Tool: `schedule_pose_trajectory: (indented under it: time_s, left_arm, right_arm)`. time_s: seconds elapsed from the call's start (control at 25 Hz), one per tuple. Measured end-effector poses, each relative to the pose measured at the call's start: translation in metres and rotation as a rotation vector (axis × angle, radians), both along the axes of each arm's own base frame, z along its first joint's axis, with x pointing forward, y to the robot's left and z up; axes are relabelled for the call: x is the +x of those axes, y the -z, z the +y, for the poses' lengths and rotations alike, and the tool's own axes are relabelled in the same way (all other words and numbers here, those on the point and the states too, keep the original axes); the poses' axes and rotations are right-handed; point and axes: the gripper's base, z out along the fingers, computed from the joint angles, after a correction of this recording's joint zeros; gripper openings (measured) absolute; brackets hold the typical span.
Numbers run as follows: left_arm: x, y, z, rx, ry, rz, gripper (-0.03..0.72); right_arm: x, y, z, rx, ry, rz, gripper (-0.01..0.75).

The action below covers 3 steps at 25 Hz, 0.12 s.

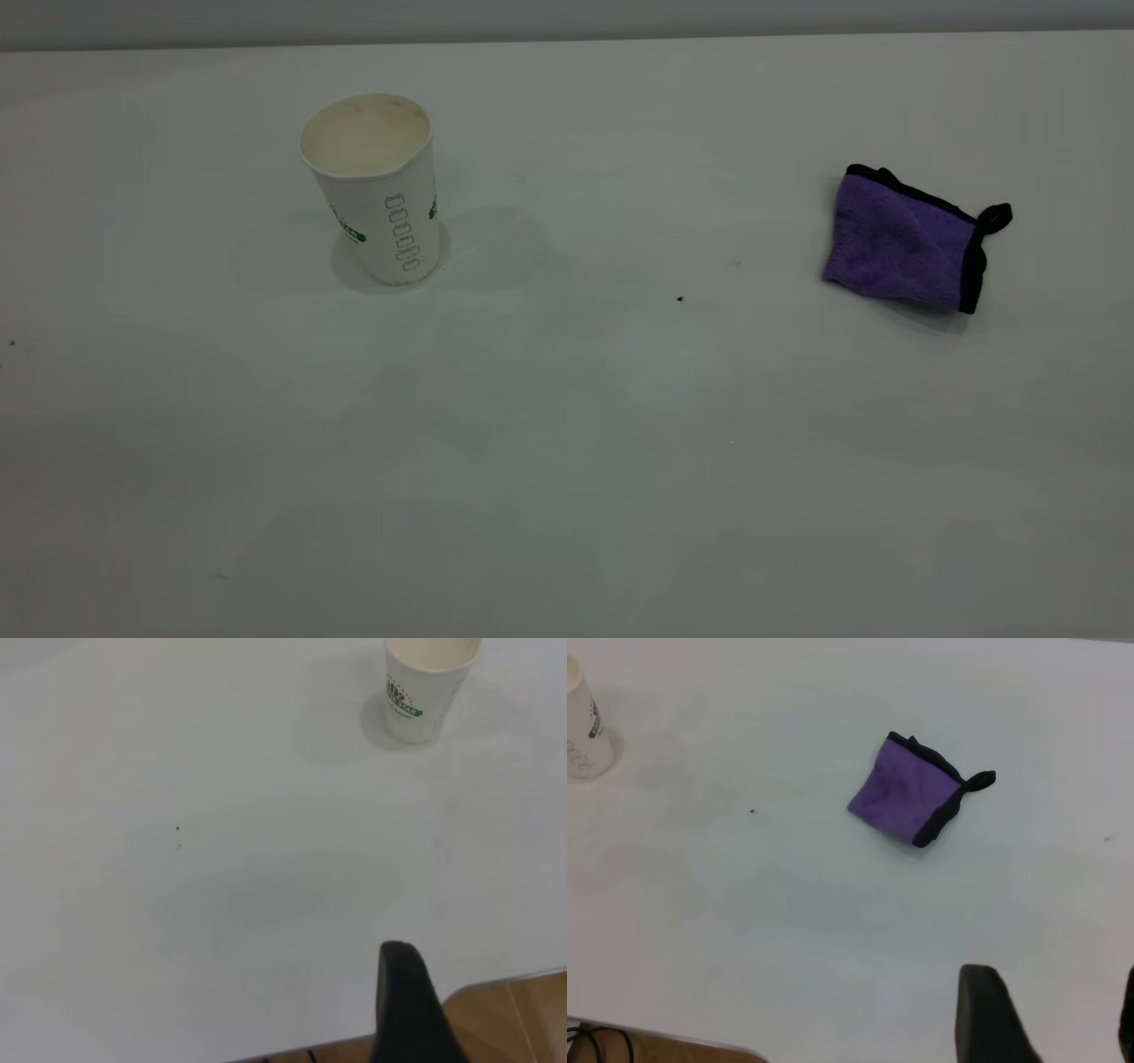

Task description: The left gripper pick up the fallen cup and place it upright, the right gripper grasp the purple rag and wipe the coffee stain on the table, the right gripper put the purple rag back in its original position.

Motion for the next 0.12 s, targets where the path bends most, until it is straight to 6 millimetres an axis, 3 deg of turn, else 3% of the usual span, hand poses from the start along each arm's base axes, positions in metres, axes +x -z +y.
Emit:
schedule_pose_trajectory:
  time_s: [0.12]
  left_arm:
    - [0.0000,0.0000,0.0000,0.000,0.000,0.000,0.469]
  right_arm:
    - [0.0000,0.0000,0.0000,0.000,0.000,0.000,0.399]
